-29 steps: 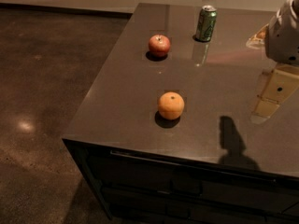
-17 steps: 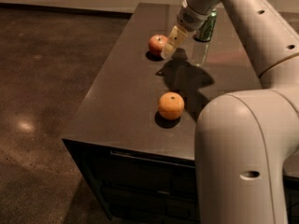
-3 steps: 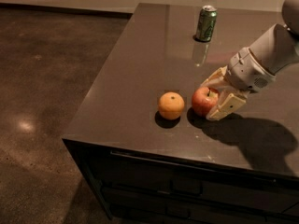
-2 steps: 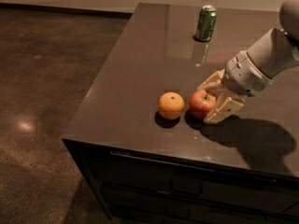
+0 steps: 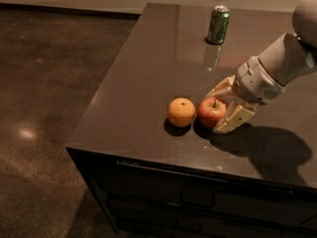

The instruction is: Move apple near orange

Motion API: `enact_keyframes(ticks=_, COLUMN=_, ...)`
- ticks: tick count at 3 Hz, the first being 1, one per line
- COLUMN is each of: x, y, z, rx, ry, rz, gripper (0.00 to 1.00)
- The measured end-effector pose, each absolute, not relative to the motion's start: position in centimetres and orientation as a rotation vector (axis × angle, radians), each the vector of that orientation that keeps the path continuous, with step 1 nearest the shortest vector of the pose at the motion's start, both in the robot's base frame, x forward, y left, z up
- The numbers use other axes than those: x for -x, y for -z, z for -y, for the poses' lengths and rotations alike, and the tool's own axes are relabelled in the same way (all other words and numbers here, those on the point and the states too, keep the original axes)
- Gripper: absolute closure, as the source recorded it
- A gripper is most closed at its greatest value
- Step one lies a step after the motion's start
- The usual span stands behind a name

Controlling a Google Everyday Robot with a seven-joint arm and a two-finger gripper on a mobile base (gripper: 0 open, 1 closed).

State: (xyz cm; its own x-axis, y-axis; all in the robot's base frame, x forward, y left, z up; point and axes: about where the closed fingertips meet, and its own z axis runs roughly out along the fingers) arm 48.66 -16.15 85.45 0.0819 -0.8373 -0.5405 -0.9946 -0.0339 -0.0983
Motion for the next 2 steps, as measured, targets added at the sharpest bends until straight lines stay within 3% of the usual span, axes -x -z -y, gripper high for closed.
enact_keyframes(ticks=1, x=-48.68, y=-85.41, z=16.03, rx=1.922, ry=-0.47, rz=-1.802, gripper=0.06)
enact_keyframes(ticks=2, x=-48.7, y=-85.37, z=15.93, rx=1.924, ry=-0.47, rz=-1.801, gripper=0.0)
